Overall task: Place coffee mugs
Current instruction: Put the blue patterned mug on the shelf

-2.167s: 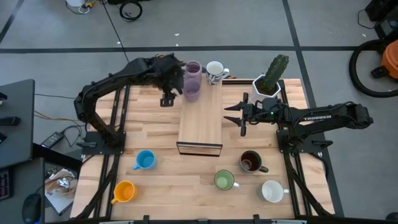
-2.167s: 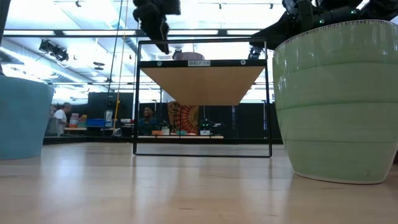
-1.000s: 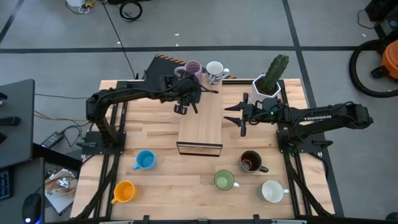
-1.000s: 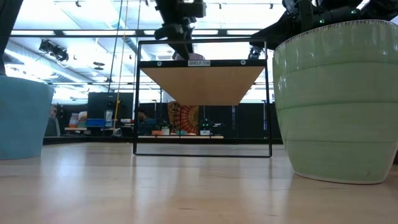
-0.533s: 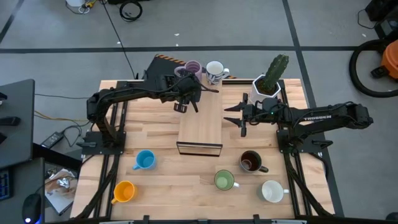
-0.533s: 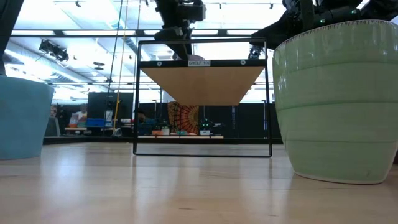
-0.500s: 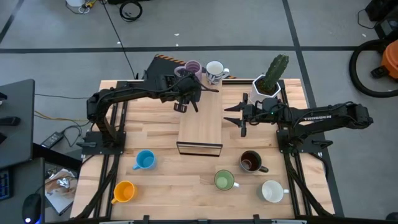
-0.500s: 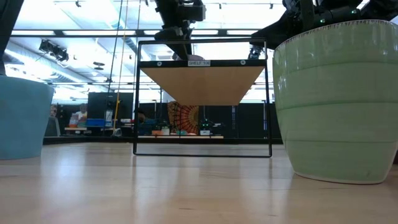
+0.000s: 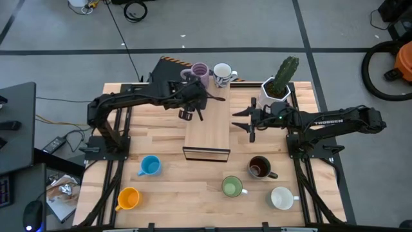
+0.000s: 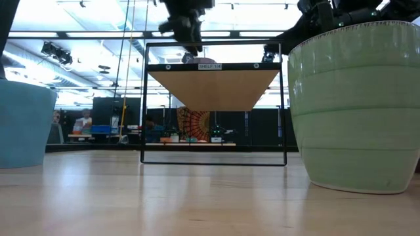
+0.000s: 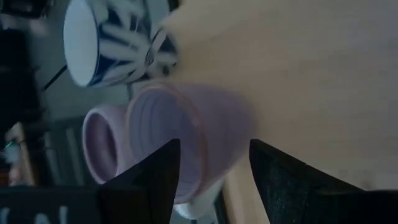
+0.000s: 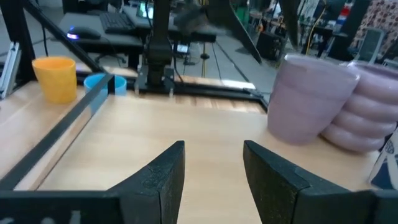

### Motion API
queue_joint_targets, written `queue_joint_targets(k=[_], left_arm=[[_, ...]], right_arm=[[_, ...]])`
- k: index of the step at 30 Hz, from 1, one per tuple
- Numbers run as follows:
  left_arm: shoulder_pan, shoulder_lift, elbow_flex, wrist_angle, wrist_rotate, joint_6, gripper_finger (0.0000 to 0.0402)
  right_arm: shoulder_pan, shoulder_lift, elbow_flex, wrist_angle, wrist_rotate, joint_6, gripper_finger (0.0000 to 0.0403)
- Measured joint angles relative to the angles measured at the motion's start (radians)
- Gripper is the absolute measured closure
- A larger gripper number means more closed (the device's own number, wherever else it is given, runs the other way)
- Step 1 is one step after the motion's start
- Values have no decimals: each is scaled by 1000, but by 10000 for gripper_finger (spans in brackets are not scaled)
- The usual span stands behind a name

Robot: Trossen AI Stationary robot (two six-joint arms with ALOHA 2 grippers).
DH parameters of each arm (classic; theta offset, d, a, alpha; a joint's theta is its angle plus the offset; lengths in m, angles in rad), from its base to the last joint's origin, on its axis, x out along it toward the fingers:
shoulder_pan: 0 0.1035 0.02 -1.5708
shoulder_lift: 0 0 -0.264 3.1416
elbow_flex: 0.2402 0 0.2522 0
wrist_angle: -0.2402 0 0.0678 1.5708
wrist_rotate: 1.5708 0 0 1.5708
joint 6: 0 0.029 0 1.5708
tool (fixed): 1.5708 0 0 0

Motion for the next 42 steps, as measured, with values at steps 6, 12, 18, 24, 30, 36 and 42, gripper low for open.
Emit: queue_joint_targets(k=[6,12,18,24,30,36,42], left_arm=[[46,-68,1,-8,344,-160,205],[79,-168,-97,33,409,-210,226],[71,-308,-333,188,413,-249,242],[72,-440,-582,432,413,-312,244],[72,-529,-820,649,449,-358,244],[65,-576,-1002,729,505,-467,244],[27,-661,-1077,766,510,-515,244]], right_arm=[[-1,0,0,-34,19,-7,234],[-1,0,0,-72,27,-7,234],[-1,0,0,-99,39,-2,234],[3,0,73,-276,149,17,234],[35,5,194,-510,230,181,234],[145,60,266,-727,334,342,234],[261,156,419,-941,369,498,237]])
